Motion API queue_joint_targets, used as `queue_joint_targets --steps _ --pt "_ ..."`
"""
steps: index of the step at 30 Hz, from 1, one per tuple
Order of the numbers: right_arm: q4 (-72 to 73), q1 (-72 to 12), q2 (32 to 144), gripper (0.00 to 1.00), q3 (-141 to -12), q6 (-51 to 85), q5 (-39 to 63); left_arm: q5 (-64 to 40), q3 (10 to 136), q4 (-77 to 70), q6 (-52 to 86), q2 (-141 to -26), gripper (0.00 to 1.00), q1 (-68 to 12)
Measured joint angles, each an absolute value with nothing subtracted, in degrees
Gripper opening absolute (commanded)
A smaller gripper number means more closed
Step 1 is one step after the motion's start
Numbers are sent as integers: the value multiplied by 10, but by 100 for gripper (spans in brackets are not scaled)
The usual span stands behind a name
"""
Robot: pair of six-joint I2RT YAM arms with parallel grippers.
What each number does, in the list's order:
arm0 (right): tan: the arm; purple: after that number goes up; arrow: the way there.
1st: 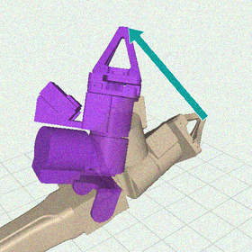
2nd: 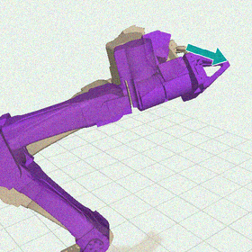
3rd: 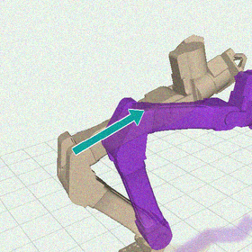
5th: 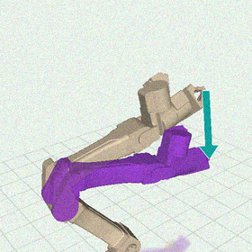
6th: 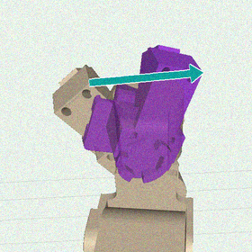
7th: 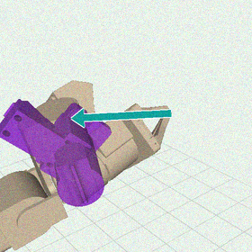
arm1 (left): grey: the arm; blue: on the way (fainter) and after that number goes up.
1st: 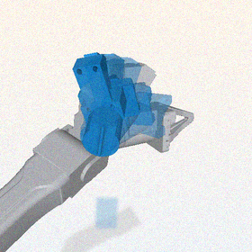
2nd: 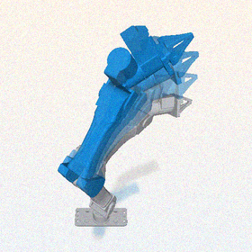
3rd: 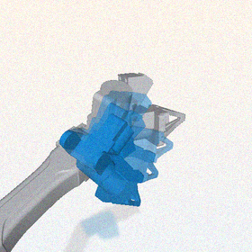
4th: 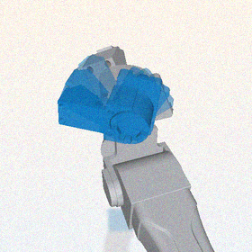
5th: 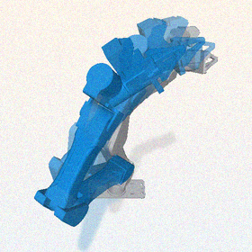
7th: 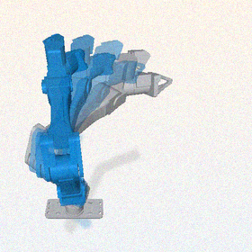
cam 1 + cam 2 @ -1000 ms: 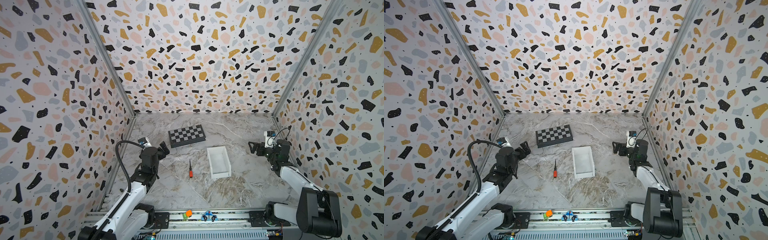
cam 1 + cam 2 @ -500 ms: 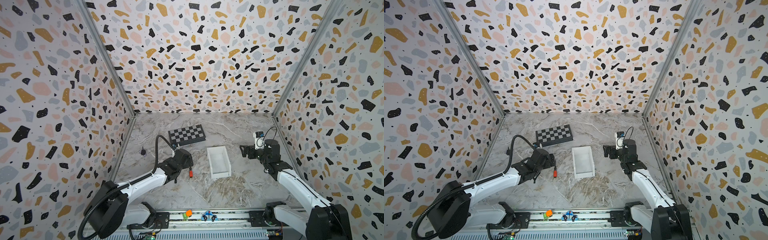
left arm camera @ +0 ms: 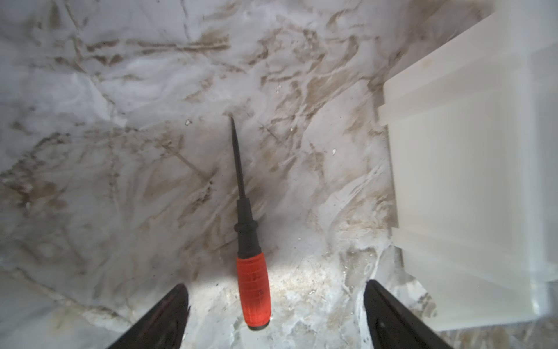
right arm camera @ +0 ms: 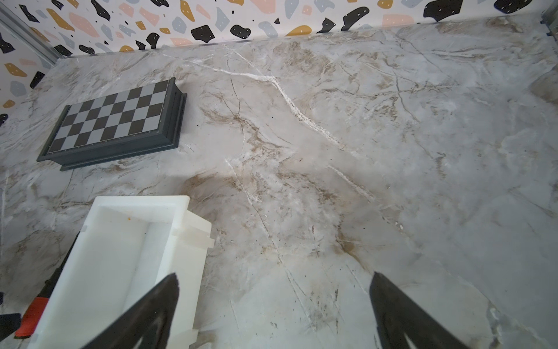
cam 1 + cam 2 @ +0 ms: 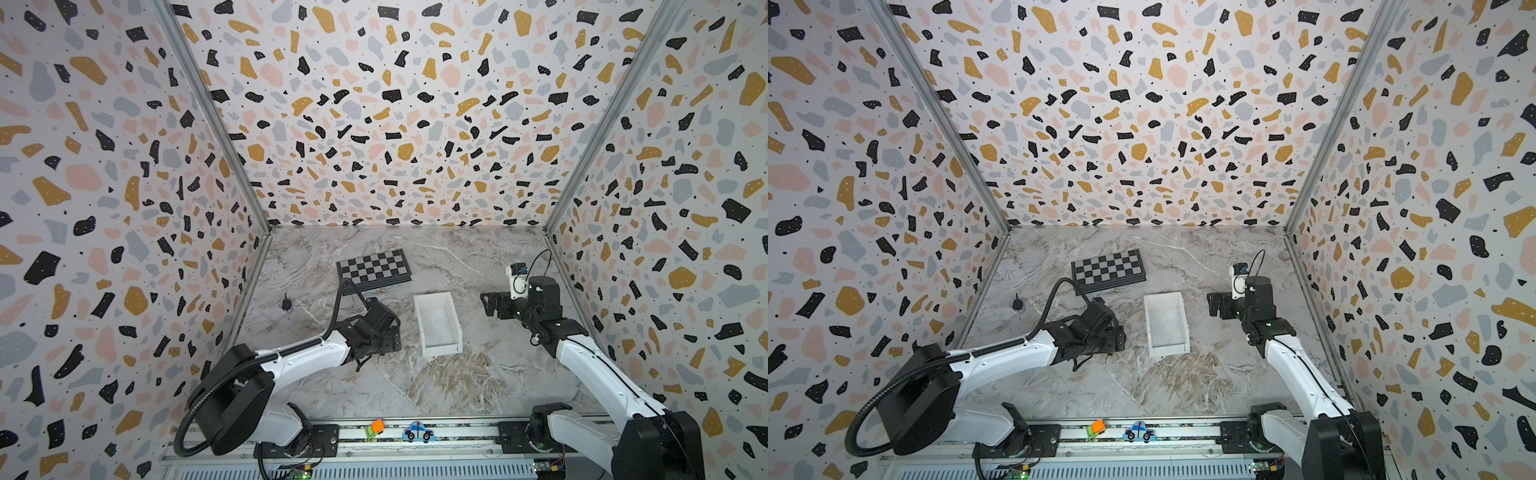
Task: Put the screwdriver in the bin
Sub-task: Pick up the screwdriver from the center of the table.
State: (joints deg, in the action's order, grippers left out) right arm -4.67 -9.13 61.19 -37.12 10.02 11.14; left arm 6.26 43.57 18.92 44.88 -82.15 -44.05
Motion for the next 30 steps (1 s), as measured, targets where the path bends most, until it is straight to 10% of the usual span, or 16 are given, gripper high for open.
queue_joint_targets --steps 18,30 --pt "-47 -56 611 99 -360 100 156 86 516 307 446 -920 33 -442" --pt "-47 -39 603 99 -349 102 176 92 516 307 453 -944 31 -444"
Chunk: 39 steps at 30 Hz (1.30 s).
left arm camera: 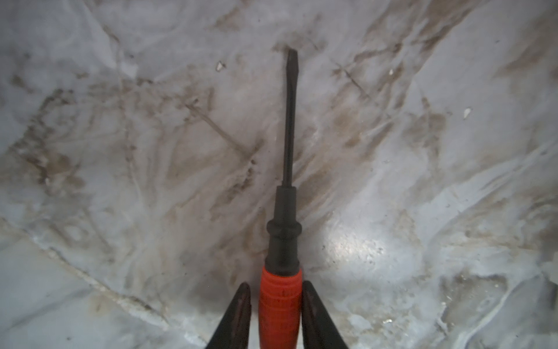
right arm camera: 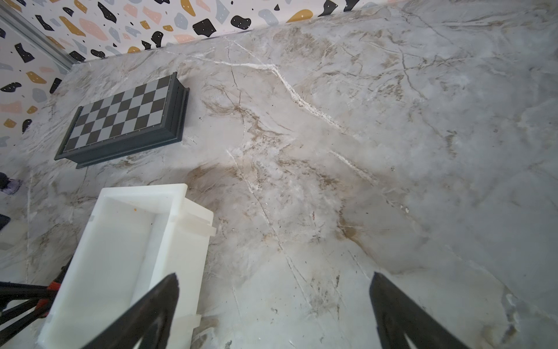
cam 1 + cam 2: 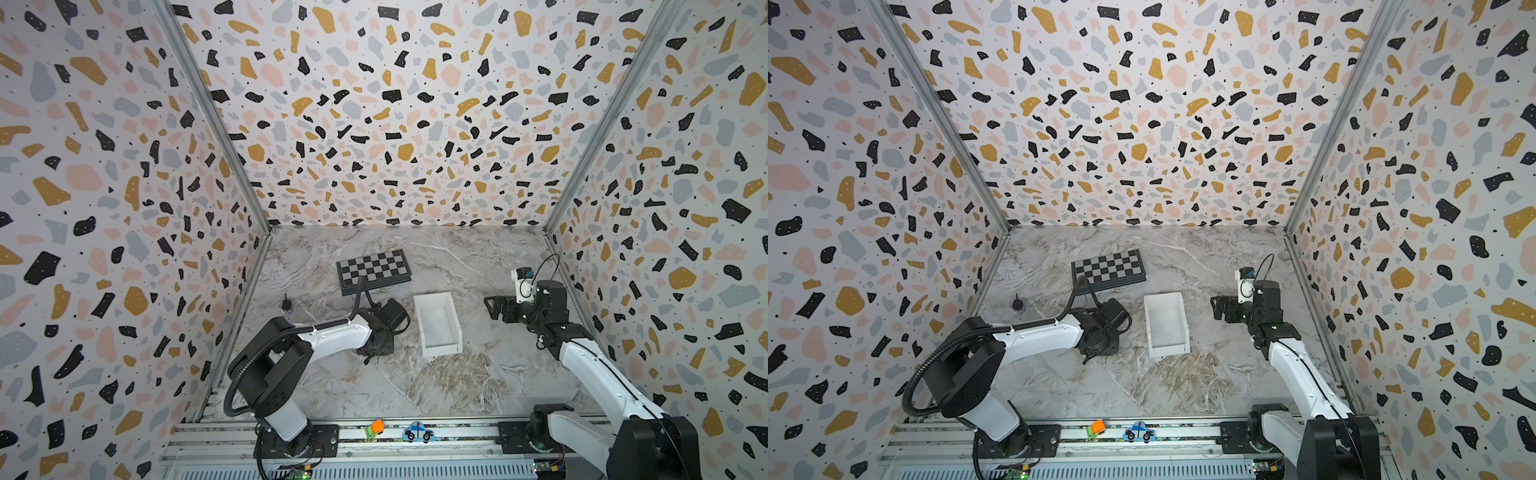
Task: Put the screwdriver in the bin
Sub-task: Pick up the screwdriver from the center of the table, then place the screwdriver in the bin.
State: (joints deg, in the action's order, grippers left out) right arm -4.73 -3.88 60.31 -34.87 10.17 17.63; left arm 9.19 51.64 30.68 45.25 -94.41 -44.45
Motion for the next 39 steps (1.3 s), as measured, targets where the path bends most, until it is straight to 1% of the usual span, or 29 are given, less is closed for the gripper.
queue_joint_targets --steps 4,9,14,20,27,30,34,39 --pt "-47 -35 603 99 -349 102 180 95 526 304 452 -953 28 -444" --pt "-47 -32 603 99 -349 102 184 96 534 304 452 -960 11 -444" --pt "-48 -32 601 99 -349 102 185 99 536 305 450 -961 0 -444" --pt "-50 -29 597 99 -349 105 190 108 563 329 446 -957 0 -445" --pt "-60 -28 591 99 -349 116 202 121 646 351 446 -905 0 -460" --pt "-60 -27 590 99 -349 118 204 123 691 353 446 -903 0 -475" --pt "-63 -26 588 99 -349 123 209 125 753 353 446 -931 0 -508" --pt "-74 -26 582 99 -351 126 213 126 819 357 441 -1008 0 -548"
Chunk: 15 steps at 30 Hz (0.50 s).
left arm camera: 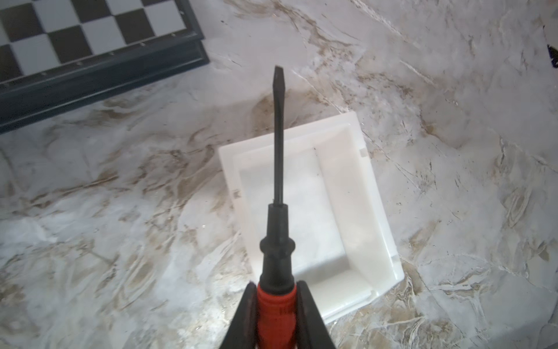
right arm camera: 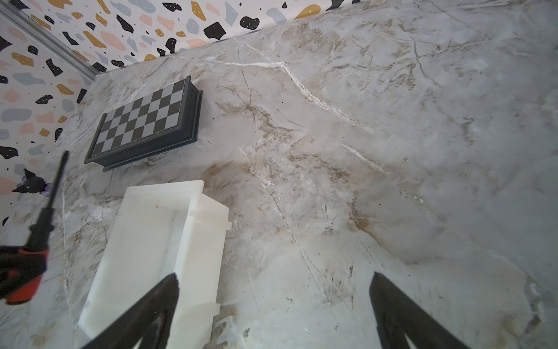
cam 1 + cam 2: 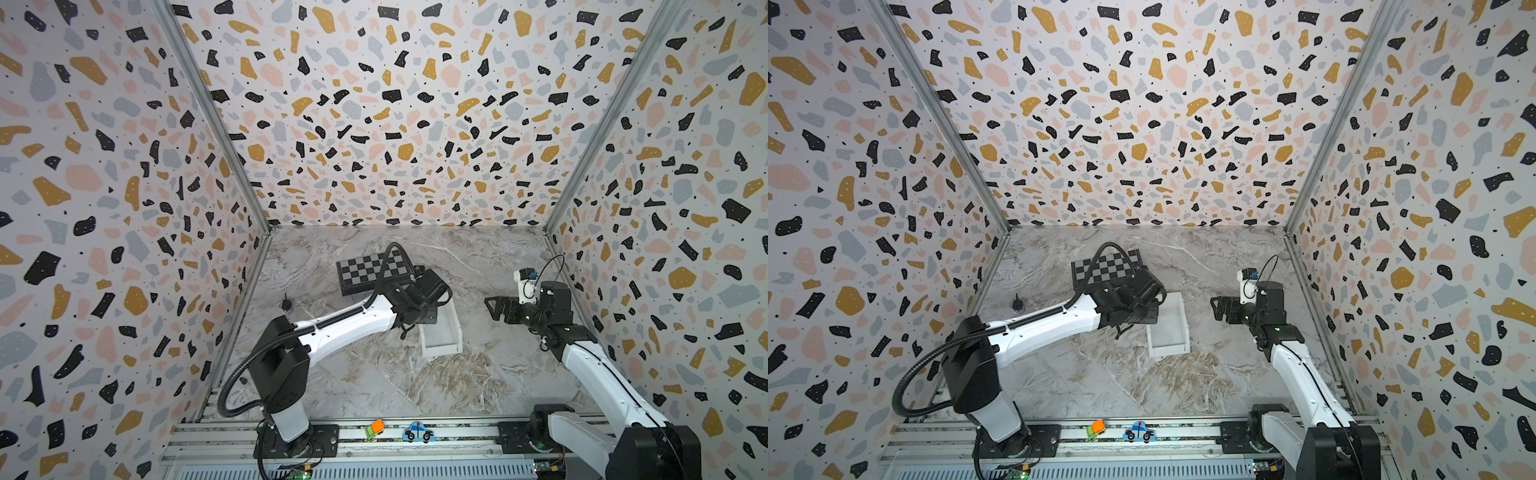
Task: Put the screwdriver in the bin
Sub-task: Place the screwdriver in the bin.
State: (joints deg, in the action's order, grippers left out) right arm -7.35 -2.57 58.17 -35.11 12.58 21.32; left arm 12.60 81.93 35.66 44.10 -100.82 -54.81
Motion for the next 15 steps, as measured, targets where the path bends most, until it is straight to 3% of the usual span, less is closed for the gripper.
queue_joint_targets --steps 15 --pt "-94 -18 565 99 -352 126 214 128 863 374 428 -1136 0 -592"
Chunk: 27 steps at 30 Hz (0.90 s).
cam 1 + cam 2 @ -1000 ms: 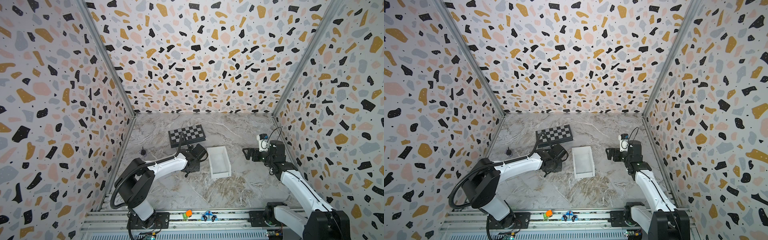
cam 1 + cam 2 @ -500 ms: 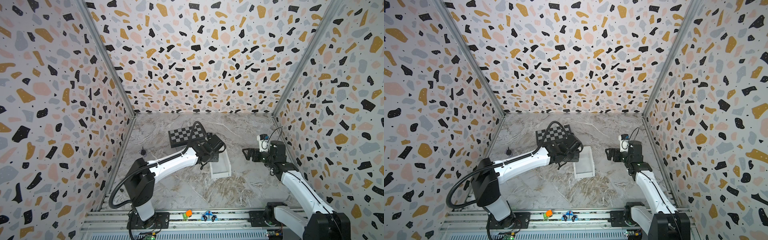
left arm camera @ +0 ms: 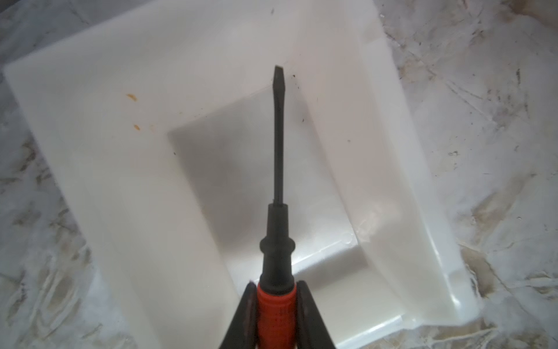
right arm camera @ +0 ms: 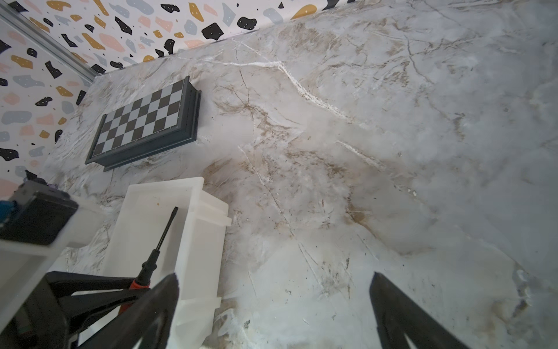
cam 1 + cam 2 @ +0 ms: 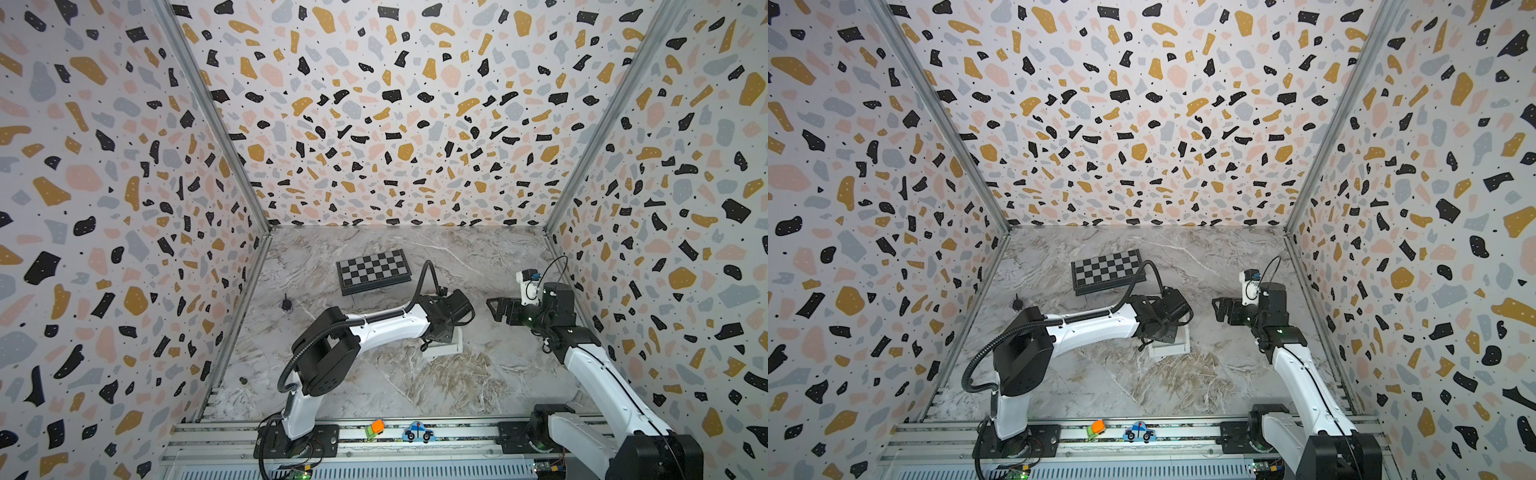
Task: Put the screwdriver in the bin
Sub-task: Place the screwdriver in the bin.
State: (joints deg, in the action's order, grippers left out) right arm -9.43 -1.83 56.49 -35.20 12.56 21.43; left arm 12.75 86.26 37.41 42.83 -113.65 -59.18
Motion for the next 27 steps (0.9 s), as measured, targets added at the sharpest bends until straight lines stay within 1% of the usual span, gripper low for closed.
queue_joint_targets --steps 3,5,9,13,22,26,27 --pt "-94 -18 565 99 -352 126 215 127 863 372 428 -1147 0 -592" --pt "-94 -18 565 99 -352 126 215 126 863 372 428 -1151 4 -592" --pt "-94 -17 565 99 -352 126 215 125 863 370 428 -1157 10 -592" --pt "-94 -16 565 99 -352 125 215 125 863 367 428 -1162 12 -592" --pt "-94 -15 562 99 -352 125 215 125 863 363 428 -1162 22 -592" --pt "-94 -15 562 99 -352 125 215 125 873 364 427 -1165 24 -592" --pt "-94 -15 562 99 -352 125 215 125 879 364 426 -1166 26 -592"
